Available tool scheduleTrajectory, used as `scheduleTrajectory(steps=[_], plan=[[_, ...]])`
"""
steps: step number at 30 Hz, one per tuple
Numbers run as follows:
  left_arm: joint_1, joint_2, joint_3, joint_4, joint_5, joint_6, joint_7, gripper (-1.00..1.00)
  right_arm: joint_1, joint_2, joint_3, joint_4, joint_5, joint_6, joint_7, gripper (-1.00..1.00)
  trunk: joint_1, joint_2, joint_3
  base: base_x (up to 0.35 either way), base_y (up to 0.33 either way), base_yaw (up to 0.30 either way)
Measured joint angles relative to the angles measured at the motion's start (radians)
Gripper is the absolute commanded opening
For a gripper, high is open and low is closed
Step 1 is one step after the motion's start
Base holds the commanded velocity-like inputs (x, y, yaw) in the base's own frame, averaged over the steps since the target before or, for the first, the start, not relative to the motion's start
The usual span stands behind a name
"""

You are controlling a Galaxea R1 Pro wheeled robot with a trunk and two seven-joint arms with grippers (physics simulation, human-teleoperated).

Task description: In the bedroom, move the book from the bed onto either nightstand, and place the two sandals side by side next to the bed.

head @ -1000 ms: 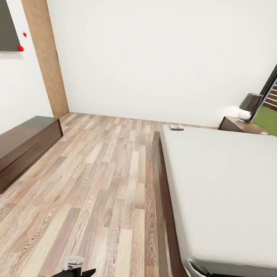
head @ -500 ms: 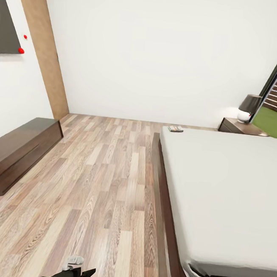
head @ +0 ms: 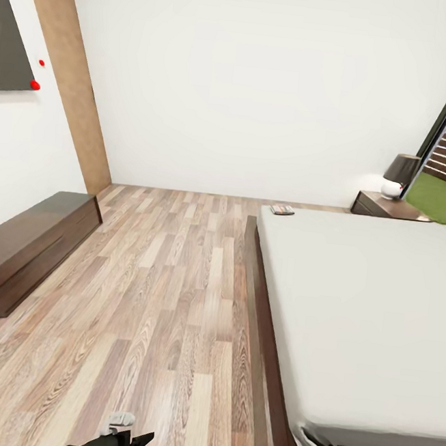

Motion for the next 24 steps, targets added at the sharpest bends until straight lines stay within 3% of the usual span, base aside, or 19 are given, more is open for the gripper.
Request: scheduleTrajectory(steps=[24], plan=[[0.000,0.000,0.000,0.000,0.000,0.000,0.000,1.00,0.000,0.000,-0.002,-0.001,0.001,0.000,0.001,1.00,-0.092,0.168,0.075,0.000,0.000,0.000]])
